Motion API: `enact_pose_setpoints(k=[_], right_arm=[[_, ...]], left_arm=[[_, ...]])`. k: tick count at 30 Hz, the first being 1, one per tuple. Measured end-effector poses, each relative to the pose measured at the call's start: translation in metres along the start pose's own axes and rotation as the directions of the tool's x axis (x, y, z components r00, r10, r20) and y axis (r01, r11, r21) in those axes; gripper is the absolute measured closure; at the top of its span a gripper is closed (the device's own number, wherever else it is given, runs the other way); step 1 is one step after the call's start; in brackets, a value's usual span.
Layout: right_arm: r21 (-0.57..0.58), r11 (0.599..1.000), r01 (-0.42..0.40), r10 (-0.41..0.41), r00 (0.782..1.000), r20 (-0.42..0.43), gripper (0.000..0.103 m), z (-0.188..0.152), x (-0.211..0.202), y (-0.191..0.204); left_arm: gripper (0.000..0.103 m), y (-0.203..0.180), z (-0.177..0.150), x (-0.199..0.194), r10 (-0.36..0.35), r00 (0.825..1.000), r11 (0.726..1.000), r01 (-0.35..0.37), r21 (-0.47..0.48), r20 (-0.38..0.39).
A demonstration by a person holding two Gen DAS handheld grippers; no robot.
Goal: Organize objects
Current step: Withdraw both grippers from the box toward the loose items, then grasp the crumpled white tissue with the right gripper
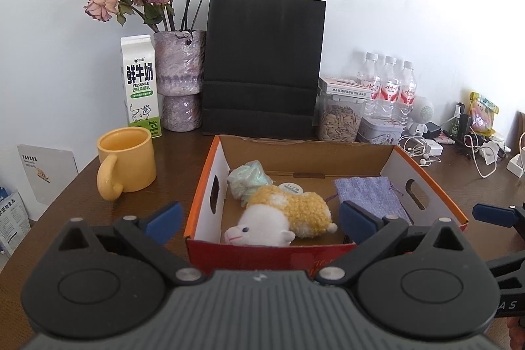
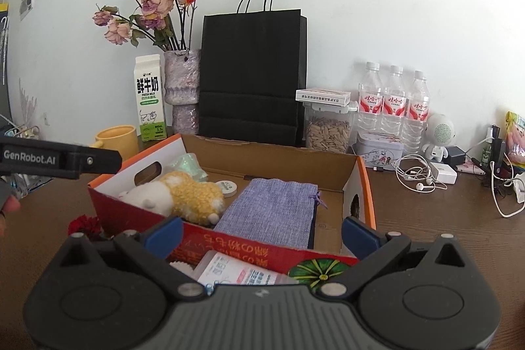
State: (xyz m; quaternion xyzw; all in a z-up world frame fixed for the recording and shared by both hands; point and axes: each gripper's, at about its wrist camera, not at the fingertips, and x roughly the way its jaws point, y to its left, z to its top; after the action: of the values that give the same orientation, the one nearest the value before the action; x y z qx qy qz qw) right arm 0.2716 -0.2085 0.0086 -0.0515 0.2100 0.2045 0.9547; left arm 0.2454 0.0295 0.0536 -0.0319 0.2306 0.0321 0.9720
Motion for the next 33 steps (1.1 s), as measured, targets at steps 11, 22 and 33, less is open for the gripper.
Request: enact_pose_setpoints(k=[11, 22, 33], right_arm=[[-0.041, 0.998, -0.043, 0.04, 0.997, -0.069, 0.0, -0.029, -0.025, 0.013], [-0.041, 0.989, -0.144, 0.134, 0.976, -0.173, 0.0, -0.054, -0.032, 0.03], [-0.043, 0.975, -0.219, 0.198, 0.939, -0.282, 0.0, -0.063, 0.004, 0.053]], left_arm=[[0.0, 0.023, -0.031, -0.023, 0.038, 0.998, 0.999, -0.037, 0.024, -0.057], [0.0, 0.043, -0.06, -0.038, 0.053, 0.992, 0.998, -0.05, 0.033, -0.11], [0.0, 0.058, -0.075, -0.04, 0.07, 0.984, 0.998, -0.07, 0.004, -0.162]])
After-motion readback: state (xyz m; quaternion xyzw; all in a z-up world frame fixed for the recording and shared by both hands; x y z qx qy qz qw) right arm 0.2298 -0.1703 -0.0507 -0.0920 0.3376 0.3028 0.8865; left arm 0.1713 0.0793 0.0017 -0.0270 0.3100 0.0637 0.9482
